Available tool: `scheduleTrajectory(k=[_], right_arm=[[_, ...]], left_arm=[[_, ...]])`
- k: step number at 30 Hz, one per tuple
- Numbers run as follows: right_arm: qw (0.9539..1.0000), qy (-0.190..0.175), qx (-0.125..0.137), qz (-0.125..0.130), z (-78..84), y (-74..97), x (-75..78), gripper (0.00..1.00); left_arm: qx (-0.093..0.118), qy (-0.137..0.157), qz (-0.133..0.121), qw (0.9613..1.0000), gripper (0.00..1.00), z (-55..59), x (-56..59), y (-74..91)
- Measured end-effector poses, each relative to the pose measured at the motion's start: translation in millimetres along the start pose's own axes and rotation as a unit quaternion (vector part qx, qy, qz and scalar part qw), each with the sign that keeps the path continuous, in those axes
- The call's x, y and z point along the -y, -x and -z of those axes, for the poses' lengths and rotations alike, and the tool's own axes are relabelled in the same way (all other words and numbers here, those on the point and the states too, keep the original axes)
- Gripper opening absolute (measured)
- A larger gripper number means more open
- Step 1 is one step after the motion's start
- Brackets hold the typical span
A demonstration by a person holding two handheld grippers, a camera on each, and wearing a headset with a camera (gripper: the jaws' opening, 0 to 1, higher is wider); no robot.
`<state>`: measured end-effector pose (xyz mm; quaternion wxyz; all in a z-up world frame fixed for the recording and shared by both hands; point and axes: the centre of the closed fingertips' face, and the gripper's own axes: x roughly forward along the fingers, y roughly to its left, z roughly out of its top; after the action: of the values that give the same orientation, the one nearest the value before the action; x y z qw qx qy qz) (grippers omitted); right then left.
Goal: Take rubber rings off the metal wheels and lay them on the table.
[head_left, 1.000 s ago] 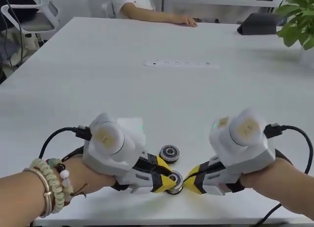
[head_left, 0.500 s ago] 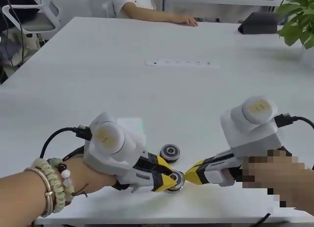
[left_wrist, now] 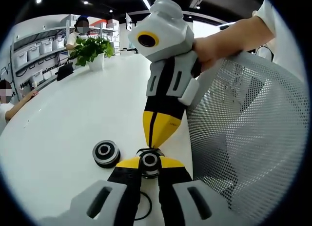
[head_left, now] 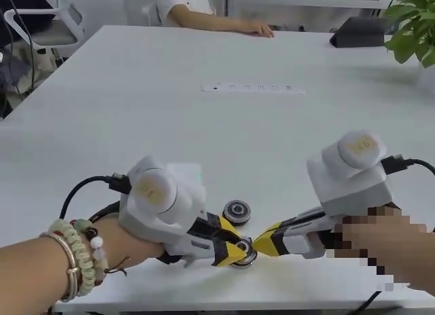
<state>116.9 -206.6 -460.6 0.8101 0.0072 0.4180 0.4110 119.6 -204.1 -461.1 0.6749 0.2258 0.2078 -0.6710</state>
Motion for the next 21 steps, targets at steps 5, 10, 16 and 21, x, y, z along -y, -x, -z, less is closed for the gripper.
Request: scheduleTrajectory(k=[5,10,16,21], right_arm=[[1.0,-0.001,0.003,-0.006,-1.3,0.0,-2.0,0.0],[0.9999,-0.009,0.009,-0.011,-3.7,-0.5,-4.1,0.0],[0.9997,-0.009,0.014,-0.017,-6.6,-0.9,-7.6,0.0],[0.9996,-0.016,0.019,-0.017,-7.7,0.1,-6.7,0.0]], left_arm=[[-0.001,0.0,0.0,1.0,0.07,0.0,0.0,-0.1],[0.0,0.002,0.0,1.0,0.07,0.1,-0.1,-0.1],[0.0,0.003,0.0,1.0,0.07,0.1,-0.1,-0.2],[-0.001,0.001,0.0,1.0,0.07,0.0,0.1,-0.3]])
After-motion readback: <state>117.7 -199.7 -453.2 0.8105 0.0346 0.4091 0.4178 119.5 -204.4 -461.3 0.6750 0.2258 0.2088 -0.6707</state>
